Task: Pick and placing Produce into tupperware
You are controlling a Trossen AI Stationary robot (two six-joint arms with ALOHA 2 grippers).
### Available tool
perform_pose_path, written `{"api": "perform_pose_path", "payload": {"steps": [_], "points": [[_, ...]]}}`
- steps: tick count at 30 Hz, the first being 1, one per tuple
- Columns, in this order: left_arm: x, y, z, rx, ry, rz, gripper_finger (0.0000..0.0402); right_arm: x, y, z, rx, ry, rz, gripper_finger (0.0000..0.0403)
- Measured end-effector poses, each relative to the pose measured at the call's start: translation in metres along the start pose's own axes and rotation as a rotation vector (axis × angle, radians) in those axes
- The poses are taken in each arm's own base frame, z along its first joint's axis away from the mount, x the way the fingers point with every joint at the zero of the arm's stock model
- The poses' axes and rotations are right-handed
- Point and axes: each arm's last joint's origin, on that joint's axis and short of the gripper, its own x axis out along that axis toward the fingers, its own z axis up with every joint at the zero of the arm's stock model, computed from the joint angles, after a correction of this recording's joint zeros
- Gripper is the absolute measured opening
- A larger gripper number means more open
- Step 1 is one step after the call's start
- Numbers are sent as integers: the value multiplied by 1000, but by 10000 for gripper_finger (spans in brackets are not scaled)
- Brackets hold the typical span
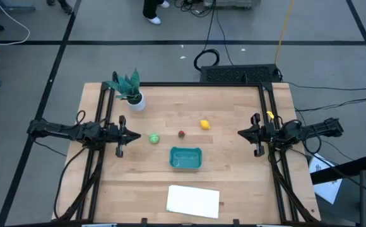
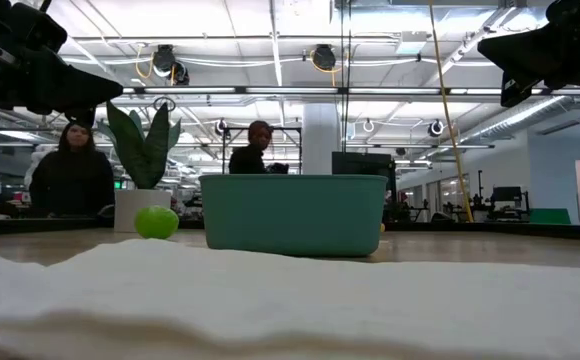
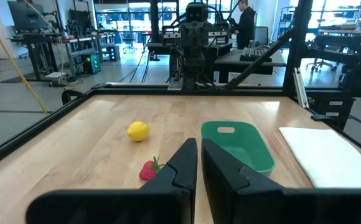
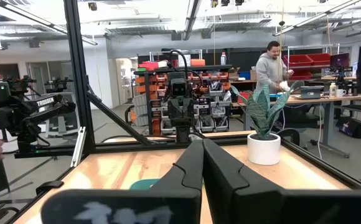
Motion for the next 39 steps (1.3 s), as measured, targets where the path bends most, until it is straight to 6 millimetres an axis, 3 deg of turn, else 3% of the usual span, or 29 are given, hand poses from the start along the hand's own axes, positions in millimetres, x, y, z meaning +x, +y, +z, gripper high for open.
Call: {"api": "perform_pose_path", "payload": {"steps": [39], "points": [[-1,1,12,-69,-129,22,26,0,0,4,56,-45,2,0]]}}
